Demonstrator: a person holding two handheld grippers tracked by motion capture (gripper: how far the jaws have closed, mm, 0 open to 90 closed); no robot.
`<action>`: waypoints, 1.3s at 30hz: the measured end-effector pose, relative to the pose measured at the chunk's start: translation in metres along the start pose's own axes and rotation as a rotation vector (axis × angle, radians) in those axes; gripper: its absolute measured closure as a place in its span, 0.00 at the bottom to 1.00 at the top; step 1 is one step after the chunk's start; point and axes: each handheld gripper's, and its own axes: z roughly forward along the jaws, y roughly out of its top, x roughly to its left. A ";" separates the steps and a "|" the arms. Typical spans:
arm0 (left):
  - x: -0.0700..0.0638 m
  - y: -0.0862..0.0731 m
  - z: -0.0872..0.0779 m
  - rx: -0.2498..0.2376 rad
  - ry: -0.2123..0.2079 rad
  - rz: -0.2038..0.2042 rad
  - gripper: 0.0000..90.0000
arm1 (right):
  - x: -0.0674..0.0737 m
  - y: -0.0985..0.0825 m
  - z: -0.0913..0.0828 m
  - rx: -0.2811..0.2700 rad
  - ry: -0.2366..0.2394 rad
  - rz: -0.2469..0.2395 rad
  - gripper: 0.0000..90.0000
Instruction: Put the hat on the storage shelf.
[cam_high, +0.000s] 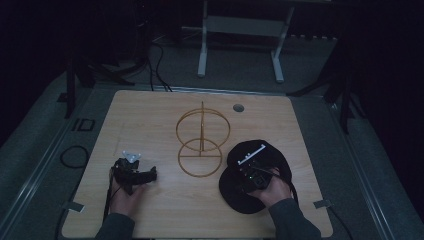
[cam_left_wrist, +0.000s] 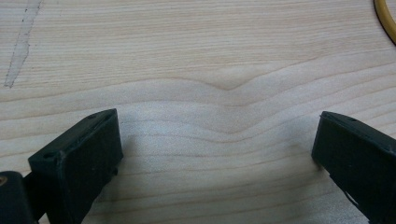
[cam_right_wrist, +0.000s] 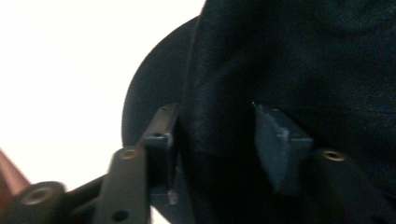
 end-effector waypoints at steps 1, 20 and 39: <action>0.000 0.000 0.000 0.000 0.000 0.000 0.01 | -0.001 0.000 0.000 0.003 0.015 0.001 0.65; -0.001 0.000 0.000 0.002 -0.004 0.004 0.01 | 0.007 0.002 -0.007 0.030 -0.016 -0.074 0.88; -0.001 0.000 0.000 0.002 -0.004 0.004 0.01 | 0.006 0.007 -0.028 0.022 -0.060 -0.109 0.88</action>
